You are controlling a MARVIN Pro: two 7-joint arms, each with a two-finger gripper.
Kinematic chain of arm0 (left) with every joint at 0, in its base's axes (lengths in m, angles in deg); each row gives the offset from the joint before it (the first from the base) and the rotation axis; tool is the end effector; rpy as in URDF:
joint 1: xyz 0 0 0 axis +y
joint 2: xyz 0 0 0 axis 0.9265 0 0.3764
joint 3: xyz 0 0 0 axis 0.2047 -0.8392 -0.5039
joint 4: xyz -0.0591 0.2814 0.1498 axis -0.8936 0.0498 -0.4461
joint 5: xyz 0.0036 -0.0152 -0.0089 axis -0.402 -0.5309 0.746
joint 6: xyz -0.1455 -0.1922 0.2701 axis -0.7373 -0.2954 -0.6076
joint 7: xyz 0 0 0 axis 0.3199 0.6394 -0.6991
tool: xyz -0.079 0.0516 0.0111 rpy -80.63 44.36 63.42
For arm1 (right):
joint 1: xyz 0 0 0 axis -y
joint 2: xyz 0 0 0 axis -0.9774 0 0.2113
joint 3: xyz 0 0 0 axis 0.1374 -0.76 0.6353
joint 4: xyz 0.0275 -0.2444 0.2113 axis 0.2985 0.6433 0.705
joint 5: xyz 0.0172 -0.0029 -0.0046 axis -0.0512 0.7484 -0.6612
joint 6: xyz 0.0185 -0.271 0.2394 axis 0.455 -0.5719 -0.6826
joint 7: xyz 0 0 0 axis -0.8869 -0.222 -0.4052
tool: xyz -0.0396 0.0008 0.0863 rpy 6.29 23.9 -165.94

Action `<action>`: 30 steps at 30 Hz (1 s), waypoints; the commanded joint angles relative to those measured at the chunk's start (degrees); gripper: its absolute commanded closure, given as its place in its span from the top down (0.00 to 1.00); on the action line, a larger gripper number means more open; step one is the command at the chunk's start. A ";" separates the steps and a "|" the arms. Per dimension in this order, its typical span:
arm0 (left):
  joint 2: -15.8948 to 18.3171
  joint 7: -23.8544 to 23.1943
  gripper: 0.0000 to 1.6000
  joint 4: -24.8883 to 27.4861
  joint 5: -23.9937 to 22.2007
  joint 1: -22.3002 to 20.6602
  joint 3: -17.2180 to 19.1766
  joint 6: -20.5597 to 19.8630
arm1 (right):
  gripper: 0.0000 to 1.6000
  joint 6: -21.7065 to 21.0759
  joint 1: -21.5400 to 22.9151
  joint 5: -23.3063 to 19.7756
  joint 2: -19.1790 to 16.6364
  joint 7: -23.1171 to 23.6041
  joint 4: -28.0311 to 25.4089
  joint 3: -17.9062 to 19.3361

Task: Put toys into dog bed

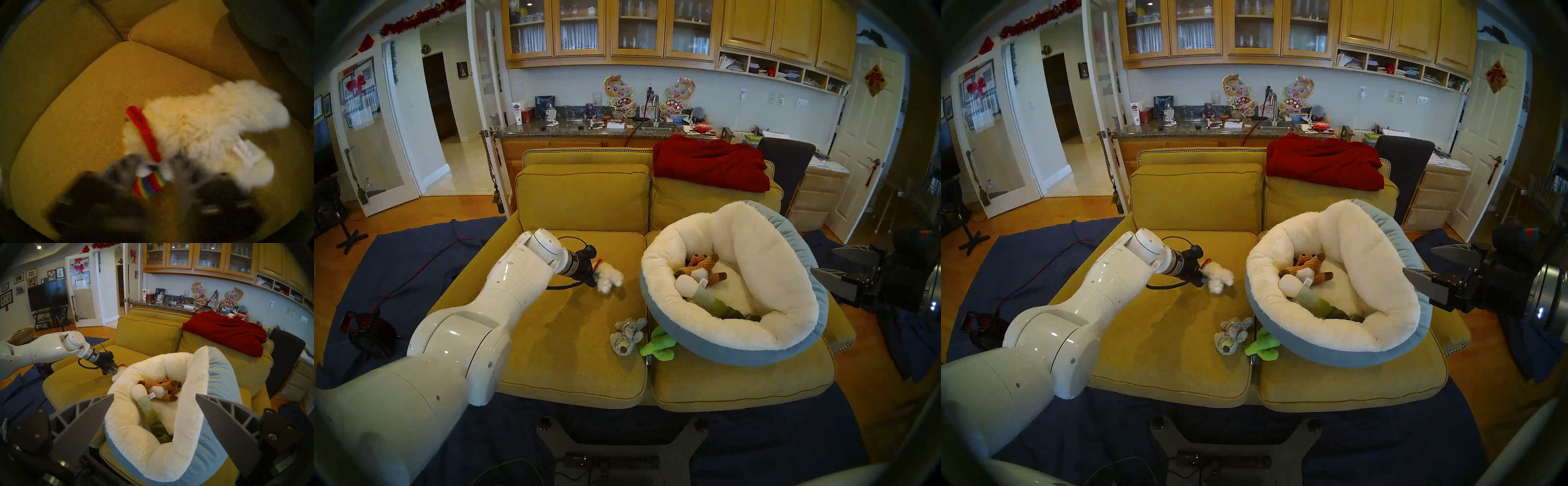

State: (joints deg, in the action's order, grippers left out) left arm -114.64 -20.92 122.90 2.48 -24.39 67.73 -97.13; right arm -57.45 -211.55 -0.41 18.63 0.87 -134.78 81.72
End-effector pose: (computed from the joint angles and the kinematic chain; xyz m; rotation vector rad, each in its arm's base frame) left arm 0.6482 -0.0029 -0.3683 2.5296 -1.3358 1.0832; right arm 0.1870 -0.2066 -0.0308 -2.3469 -0.6528 -1.5793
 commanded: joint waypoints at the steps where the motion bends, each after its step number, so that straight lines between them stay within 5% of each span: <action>1: 0.00 -0.29 0.00 0.94 -0.89 -2.03 0.84 2.55 | 1.00 0.03 0.12 0.04 -0.17 0.10 -0.01 0.67; 30: 1.04 -14.61 0.00 22.05 -6.25 -5.71 4.22 9.22 | 1.00 0.09 0.20 0.05 -0.07 -0.06 -0.01 0.26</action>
State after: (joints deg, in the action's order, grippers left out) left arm -113.12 -32.75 138.88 -1.69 -26.28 70.91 -89.39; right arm -57.44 -211.55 -0.41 18.66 0.86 -134.78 81.55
